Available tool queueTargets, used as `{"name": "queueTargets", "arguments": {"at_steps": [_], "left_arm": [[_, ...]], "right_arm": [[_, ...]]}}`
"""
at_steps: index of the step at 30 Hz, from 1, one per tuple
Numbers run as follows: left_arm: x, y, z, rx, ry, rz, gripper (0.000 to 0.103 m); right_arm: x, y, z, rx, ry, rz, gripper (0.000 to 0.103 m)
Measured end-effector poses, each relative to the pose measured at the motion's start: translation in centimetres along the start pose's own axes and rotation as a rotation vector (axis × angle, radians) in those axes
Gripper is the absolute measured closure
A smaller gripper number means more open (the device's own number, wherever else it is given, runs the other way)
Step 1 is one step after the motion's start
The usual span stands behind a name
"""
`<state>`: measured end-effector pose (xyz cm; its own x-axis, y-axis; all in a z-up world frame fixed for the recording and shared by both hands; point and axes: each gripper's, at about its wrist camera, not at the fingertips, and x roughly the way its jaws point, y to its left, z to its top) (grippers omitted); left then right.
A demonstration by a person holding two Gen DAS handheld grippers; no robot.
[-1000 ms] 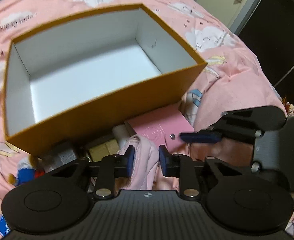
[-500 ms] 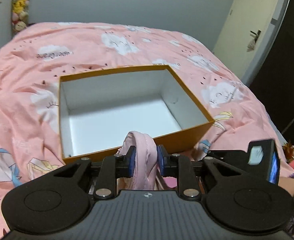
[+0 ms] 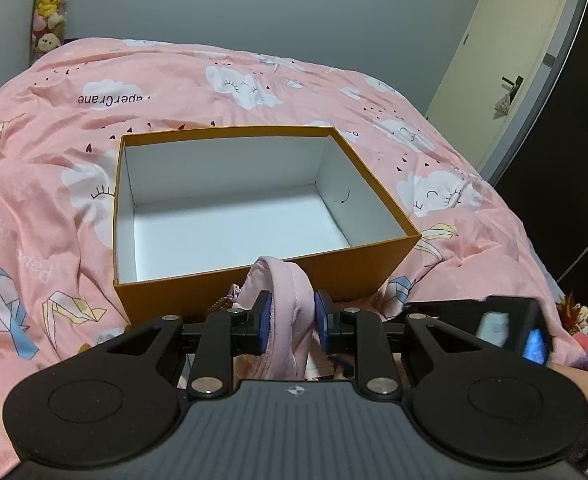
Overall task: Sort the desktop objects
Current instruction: 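Grasp the pink fabric loop with the left tool while the right tool grasps a pink strap, then lift both held pink straps up and carry them over the box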
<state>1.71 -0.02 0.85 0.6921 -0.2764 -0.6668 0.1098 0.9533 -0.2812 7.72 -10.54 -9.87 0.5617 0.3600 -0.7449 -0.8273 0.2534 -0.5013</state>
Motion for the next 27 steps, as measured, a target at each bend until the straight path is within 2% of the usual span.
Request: {"name": "queueTargets", "arguments": {"at_steps": [4,7,10,15,19,23,27], "left_arm": [[-0.1,0.2,-0.1,-0.02,-0.009,-0.02,0.077],[-0.2,0.0,-0.2,-0.032,-0.027,-0.047,0.077],[-0.6,-0.5,-0.2,-0.026,-0.065,-0.071,0.077],[-0.7,-0.8,-0.9,-0.011,-0.127,-0.066,0.077],[0.1,0.0,-2.0,-0.046,-0.082,-0.043,0.077],[-0.3,0.9,-3.2,-0.064,-0.042,-0.042,0.077],[-1.4,1.5,-3.7,-0.079,-0.002,-0.035,0.077]], "right_arm": [[-2.1,-1.7,-0.1,0.065,-0.02,-0.04,0.087],[-3.5,-3.3,-0.2,0.133,-0.032,-0.047,0.089],[-5.0,-4.6,-0.6,0.24,-0.064,0.001,0.09],[-7.0,-7.1,-0.5,0.45,-0.139,0.168,0.09],[-5.6,-7.5,-1.2,0.591,-0.103,0.31,0.09],[-5.2,-7.0,-2.1,0.618,-0.093,0.323,0.09],[-5.7,-7.5,-3.1,0.642,-0.037,0.335,0.089]]}}
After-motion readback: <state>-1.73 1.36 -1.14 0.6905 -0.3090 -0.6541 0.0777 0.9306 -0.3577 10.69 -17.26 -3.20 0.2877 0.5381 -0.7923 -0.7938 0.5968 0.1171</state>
